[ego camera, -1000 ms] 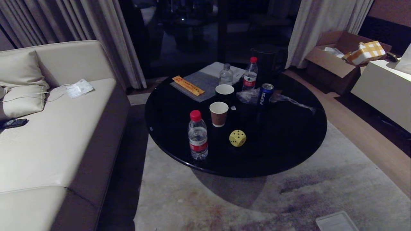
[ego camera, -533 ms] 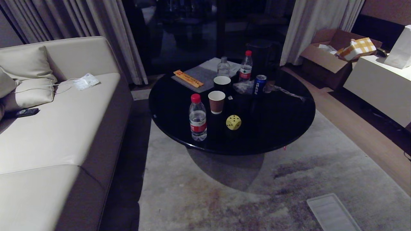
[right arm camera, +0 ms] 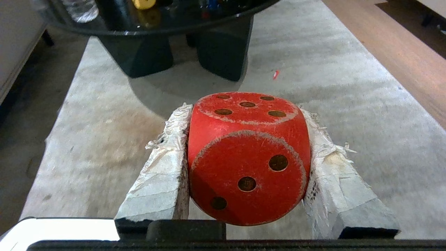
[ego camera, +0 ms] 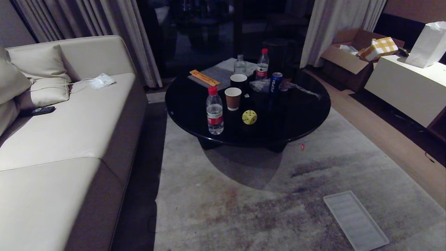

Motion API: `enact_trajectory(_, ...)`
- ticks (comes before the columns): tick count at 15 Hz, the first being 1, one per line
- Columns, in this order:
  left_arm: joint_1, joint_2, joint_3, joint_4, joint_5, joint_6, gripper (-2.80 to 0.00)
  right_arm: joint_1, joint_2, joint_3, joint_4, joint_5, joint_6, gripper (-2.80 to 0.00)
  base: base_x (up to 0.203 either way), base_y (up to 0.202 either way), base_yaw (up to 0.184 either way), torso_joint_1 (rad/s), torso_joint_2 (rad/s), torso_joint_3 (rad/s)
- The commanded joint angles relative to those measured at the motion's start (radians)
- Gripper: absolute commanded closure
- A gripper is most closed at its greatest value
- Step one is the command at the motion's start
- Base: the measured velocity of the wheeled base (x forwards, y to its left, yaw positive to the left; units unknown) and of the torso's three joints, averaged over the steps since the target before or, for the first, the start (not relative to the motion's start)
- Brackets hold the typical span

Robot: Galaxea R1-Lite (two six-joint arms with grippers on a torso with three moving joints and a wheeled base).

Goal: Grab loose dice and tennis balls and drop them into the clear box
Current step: Put the toys in the box

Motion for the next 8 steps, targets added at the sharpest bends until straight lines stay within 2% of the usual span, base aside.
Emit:
enact_trajectory(1,0.0,0.002,0.002,0.0,0.001,0.001,0.0,0.001,0.001,0.009,0.0,0.002,-0.002,0.0,-0.183,0.0,0.0,0.005,0.0,0.002)
enact_trajectory(8,0.0,0.002,0.002,0.0,0.001,0.001,0.0,0.001,0.001,0.009,0.0,0.0,0.001,0.0,-0.183,0.0,0.0,0.004,0.0,0.001)
